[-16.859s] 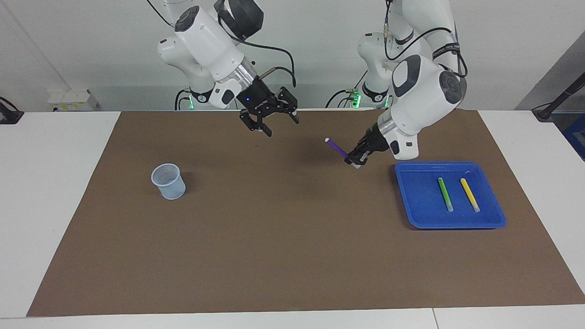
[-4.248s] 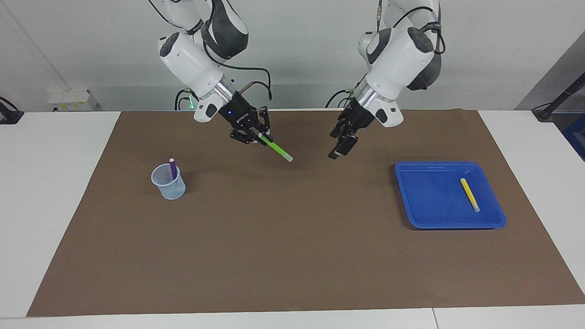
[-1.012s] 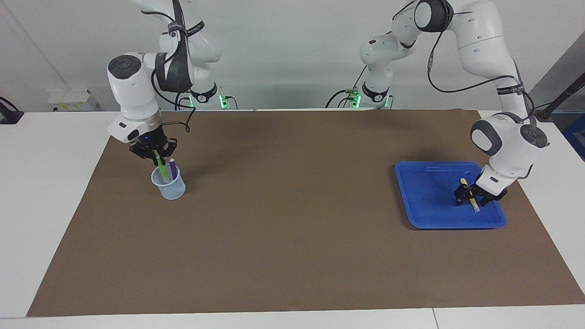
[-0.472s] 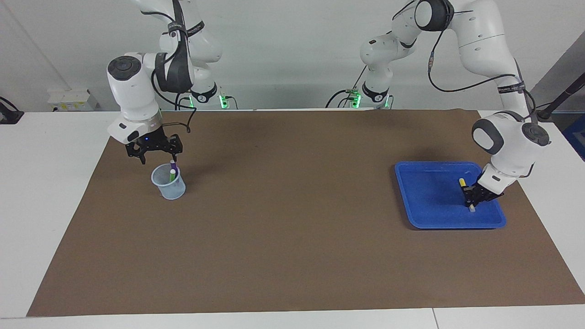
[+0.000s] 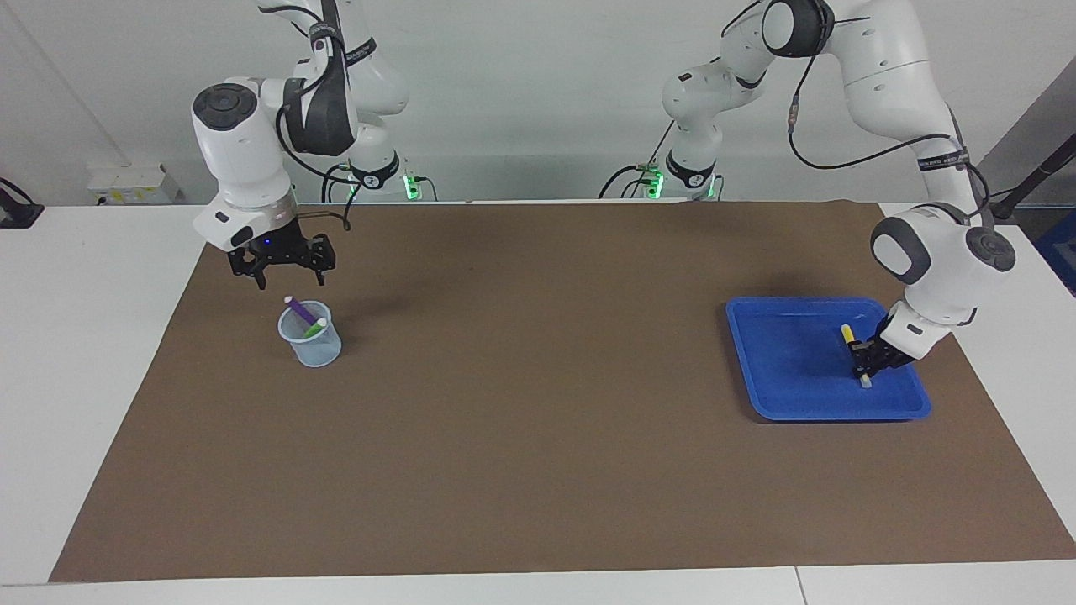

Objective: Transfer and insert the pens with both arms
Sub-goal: 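Lift the yellow pen toward the right gripper while the right gripper approaches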

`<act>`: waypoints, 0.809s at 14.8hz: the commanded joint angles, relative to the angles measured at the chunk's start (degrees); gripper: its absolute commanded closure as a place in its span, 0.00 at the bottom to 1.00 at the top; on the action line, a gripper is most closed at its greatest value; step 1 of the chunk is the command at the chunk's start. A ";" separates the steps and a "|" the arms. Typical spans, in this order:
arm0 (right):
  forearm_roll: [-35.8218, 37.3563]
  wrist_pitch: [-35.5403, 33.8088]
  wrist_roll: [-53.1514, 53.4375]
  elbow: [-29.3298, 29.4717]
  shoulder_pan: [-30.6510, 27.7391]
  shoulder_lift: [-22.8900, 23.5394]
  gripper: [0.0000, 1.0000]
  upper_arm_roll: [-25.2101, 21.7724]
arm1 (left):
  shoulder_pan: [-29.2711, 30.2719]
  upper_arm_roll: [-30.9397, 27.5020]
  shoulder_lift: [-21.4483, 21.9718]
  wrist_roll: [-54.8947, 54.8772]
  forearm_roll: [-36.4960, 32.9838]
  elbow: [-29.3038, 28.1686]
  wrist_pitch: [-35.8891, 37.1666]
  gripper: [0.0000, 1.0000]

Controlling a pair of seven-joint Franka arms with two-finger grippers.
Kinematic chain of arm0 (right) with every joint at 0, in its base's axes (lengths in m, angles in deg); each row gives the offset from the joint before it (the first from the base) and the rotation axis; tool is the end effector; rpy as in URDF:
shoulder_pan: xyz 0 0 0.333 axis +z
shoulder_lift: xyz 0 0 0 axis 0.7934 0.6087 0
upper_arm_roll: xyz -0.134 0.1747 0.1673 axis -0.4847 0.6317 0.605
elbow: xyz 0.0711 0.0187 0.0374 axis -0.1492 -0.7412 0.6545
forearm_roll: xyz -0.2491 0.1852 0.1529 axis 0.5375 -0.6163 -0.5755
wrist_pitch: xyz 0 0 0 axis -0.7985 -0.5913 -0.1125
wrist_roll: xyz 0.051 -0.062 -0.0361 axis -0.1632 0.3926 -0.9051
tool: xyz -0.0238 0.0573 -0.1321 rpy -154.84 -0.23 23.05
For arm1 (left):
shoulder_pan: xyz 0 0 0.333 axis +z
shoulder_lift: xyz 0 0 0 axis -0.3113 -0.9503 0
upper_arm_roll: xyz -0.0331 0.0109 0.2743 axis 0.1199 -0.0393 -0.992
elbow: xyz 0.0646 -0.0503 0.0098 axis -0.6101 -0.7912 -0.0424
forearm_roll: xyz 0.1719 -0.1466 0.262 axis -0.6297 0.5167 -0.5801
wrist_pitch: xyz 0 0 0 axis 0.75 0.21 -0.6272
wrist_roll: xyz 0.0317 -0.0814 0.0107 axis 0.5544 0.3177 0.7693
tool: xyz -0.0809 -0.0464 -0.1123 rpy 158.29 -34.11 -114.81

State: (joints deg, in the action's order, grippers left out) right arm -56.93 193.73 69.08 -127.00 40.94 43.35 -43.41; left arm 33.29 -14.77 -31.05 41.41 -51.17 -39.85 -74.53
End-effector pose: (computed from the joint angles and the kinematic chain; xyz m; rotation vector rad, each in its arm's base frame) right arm 0.4670 -0.0030 0.4120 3.0345 0.2117 0.0062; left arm 0.5891 0.1070 0.2832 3.0775 0.0804 0.0293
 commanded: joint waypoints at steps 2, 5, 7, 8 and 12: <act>-4.74 -3.65 0.65 0.81 0.66 -2.35 0.00 0.35 | -3.62 -0.30 4.10 14.97 2.83 1.86 8.65 1.00; -8.51 -5.58 0.57 1.34 0.75 -3.67 0.00 0.43 | -5.82 -0.30 9.11 26.22 4.95 1.69 16.55 1.00; -12.73 -6.29 0.39 1.61 0.75 -4.63 0.00 0.43 | -7.40 0.13 11.93 31.51 6.08 1.78 22.09 1.00; -15.54 -6.47 0.30 1.69 0.84 -5.07 0.00 0.52 | -8.63 0.14 13.33 34.58 7.83 1.69 23.95 1.00; -27.41 -5.60 0.30 2.05 4.00 -5.43 0.00 0.43 | -15.30 0.23 17.21 52.05 12.76 1.34 28.27 1.00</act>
State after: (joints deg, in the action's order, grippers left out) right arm -79.93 188.19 69.09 -125.01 43.79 38.49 -43.11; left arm 21.72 -13.78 -16.09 85.51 -40.38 -37.18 -47.61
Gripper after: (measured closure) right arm 0.000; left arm 0.833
